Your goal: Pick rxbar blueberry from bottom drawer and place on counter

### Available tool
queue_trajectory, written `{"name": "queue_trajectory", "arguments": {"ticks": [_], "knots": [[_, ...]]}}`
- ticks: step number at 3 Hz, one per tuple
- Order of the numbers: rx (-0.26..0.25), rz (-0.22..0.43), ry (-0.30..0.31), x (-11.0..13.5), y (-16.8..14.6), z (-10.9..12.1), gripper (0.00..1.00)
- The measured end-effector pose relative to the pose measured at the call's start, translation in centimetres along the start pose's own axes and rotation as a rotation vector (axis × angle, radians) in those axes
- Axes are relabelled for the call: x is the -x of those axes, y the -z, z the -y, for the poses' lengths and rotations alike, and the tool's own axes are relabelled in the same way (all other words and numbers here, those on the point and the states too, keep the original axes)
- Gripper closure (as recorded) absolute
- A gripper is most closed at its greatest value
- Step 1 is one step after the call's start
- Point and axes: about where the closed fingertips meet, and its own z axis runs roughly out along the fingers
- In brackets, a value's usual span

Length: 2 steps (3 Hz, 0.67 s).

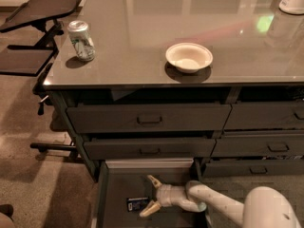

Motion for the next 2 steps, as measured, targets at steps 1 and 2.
{"name": "queue_trajectory", "arguments": {"ticks": [1, 2], "knots": [[-0.015, -0.051, -0.011, -2.4, -2.8, 0.6, 0.0], [-0.045, -0.115, 0.001, -4.2, -3.9, 1.4, 0.0]]}}
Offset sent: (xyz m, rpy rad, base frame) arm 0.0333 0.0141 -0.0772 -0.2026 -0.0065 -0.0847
